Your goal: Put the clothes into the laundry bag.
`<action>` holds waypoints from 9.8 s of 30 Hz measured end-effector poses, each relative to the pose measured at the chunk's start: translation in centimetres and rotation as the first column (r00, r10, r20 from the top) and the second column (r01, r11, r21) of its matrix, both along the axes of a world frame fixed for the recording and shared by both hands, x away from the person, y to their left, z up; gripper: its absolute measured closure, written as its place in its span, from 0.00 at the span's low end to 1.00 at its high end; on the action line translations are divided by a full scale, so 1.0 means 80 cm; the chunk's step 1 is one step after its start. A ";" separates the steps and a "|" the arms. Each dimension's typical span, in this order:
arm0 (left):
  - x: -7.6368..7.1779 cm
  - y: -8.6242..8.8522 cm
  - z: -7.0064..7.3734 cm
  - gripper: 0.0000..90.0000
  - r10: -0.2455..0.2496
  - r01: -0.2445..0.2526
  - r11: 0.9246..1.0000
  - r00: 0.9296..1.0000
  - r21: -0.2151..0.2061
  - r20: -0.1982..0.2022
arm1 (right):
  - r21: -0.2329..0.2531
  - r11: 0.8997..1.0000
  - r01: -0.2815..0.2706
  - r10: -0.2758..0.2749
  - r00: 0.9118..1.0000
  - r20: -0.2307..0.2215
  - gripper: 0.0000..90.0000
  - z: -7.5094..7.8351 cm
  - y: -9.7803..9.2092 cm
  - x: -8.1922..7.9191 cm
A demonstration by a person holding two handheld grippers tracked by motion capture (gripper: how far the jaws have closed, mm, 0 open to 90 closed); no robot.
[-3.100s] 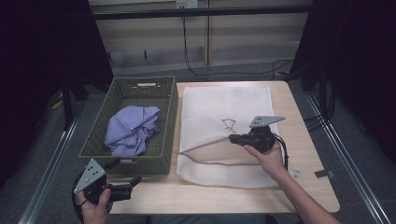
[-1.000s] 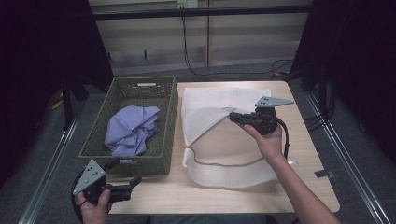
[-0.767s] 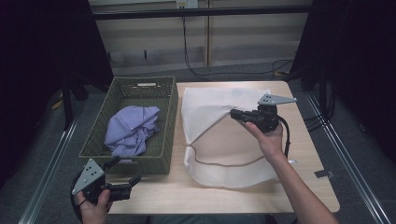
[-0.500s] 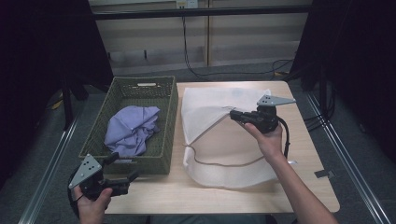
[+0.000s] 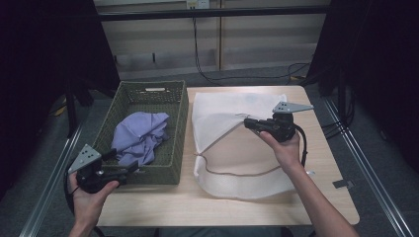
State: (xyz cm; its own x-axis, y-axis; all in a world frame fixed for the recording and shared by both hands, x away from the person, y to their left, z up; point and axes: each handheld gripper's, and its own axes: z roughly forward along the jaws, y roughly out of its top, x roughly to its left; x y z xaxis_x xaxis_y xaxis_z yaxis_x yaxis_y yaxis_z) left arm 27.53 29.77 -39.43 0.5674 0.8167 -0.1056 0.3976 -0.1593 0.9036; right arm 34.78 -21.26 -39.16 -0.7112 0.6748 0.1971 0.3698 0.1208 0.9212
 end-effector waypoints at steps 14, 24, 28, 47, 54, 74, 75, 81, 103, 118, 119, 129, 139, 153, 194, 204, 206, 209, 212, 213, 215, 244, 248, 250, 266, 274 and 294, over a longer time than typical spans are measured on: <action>0.052 -0.021 0.018 0.14 -0.041 0.044 0.997 0.998 0.071 -0.040 | -0.007 1.000 0.004 -0.004 1.000 0.003 0.99 0.002 -0.002 -0.001; 0.089 -0.029 0.023 0.15 -0.068 0.075 0.989 0.996 0.125 -0.056 | -0.018 1.000 -0.005 0.005 1.000 -0.001 0.99 0.001 0.002 -0.001; 0.106 -0.026 0.025 0.15 -0.058 0.070 0.988 0.994 0.137 -0.088 | -0.015 1.000 0.002 -0.002 1.000 0.002 0.99 0.002 0.000 -0.001; 0.186 -0.030 -0.012 0.13 0.041 0.038 0.965 0.955 0.260 -0.292 | -0.019 1.000 -0.010 0.010 1.000 -0.018 0.99 -0.003 0.005 0.001; 0.203 -0.029 -0.032 0.10 0.059 0.042 0.961 0.934 0.275 -0.352 | -0.019 1.000 -0.013 0.013 1.000 -0.021 0.99 -0.003 0.005 0.001; 0.235 -0.033 -0.062 0.05 0.108 0.101 0.921 0.863 0.377 -0.494 | -0.028 0.999 -0.020 0.019 0.999 -0.030 0.99 -0.005 0.008 0.003; 0.236 -0.034 -0.064 0.05 0.117 0.097 0.921 0.856 0.377 -0.504 | -0.029 0.999 -0.021 0.020 0.999 -0.031 0.99 -0.005 0.008 0.002; 0.242 -0.039 -0.074 0.08 0.126 0.118 0.906 0.841 0.406 -0.527 | -0.032 0.999 -0.026 0.025 0.999 -0.035 0.99 -0.006 0.009 0.003; 0.243 -0.037 -0.086 0.47 0.213 0.107 0.883 0.776 0.457 -0.593 | -0.036 0.999 -0.032 0.030 0.999 -0.040 0.99 -0.007 0.010 0.004; 0.241 -0.036 -0.079 0.84 0.223 0.088 0.879 0.792 0.468 -0.568 | -0.032 0.999 -0.029 0.028 0.999 -0.039 0.99 -0.006 0.009 0.004; 0.241 -0.035 -0.078 0.85 0.216 0.095 0.881 0.791 0.464 -0.572 | -0.031 0.999 -0.026 0.025 0.999 -0.038 0.99 -0.006 0.008 0.004; 0.234 -0.038 -0.057 0.86 0.166 0.076 0.907 0.838 0.413 -0.519 | -0.028 0.999 -0.032 0.030 0.999 -0.042 0.99 -0.007 0.010 0.005; 0.220 -0.029 -0.032 0.86 0.111 0.048 0.947 0.879 0.318 -0.464 | -0.026 0.999 -0.028 0.027 0.999 -0.041 0.99 -0.007 0.008 0.005; 0.202 -0.014 -0.005 0.87 0.086 -0.013 0.980 0.926 0.197 -0.368 | -0.025 0.999 -0.027 0.026 0.999 -0.043 0.99 -0.008 0.008 0.006; 0.159 0.004 0.037 0.87 0.052 -0.051 0.999 0.988 0.015 -0.146 | -0.033 0.999 -0.034 0.033 0.999 -0.042 0.99 -0.009 0.012 0.005; 0.150 0.009 0.053 0.87 0.048 -0.052 0.998 0.995 -0.041 -0.092 | -0.033 0.999 -0.034 0.032 0.999 -0.040 0.99 -0.009 0.012 0.005; 0.148 0.010 0.054 0.87 0.048 -0.052 0.997 0.995 -0.053 -0.087 | -0.033 0.999 -0.034 0.032 0.999 -0.042 0.99 -0.009 0.012 0.005; 0.145 0.010 0.059 0.87 0.044 -0.048 0.997 0.997 -0.052 -0.070 | -0.032 0.999 -0.033 0.032 0.999 -0.040 0.99 -0.008 0.012 0.005; 0.142 0.010 0.064 0.87 0.041 -0.045 0.997 0.998 -0.063 -0.053 | -0.032 0.999 -0.032 0.031 0.999 -0.039 0.99 -0.008 0.011 0.004; 0.142 0.010 0.064 0.87 0.041 -0.045 0.997 0.998 -0.063 -0.053 | -0.032 0.999 -0.032 0.031 0.999 -0.039 0.99 -0.008 0.011 0.004; 0.139 0.010 0.068 0.87 0.035 -0.038 0.997 0.999 -0.071 -0.040 | -0.032 0.999 -0.031 0.030 0.999 -0.040 0.99 -0.008 0.011 0.004; 0.105 0.008 0.112 0.87 -0.016 0.030 0.990 0.994 -0.136 0.106 | -0.030 0.999 -0.033 0.032 0.999 -0.034 0.99 -0.006 0.009 0.004; 0.097 0.005 0.121 0.87 -0.027 0.044 0.989 0.991 -0.138 0.129 | -0.033 0.999 -0.031 0.030 0.999 -0.027 0.99 -0.005 0.008 0.003; 0.095 0.004 0.124 0.87 -0.027 0.046 0.989 0.990 -0.139 0.137 | -0.034 0.999 -0.032 0.031 0.999 -0.029 0.99 -0.006 0.009 0.004; 0.067 -0.013 0.155 0.87 -0.085 0.119 0.983 0.969 -0.139 0.231 | -0.041 0.999 -0.034 0.033 0.999 -0.036 0.99 -0.008 0.010 0.005; 0.052 -0.023 0.170 0.87 -0.147 0.189 0.972 0.952 -0.139 0.268 | -0.040 0.999 -0.035 0.034 0.999 -0.036 0.99 -0.008 0.010 0.005; 0.035 -0.077 0.181 0.87 -0.291 0.339 0.932 0.912 -0.129 0.289 | -0.042 0.998 -0.038 0.036 0.999 -0.039 0.99 -0.008 0.011 0.006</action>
State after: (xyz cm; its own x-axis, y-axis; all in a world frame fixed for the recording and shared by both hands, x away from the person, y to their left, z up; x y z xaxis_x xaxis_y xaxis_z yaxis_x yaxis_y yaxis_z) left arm 30.36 23.61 -24.97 0.8184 0.5731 -0.0420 0.0994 -0.0692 0.9926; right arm 35.24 -20.37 -39.83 -0.7285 0.6565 0.1959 0.3988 0.1739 0.9004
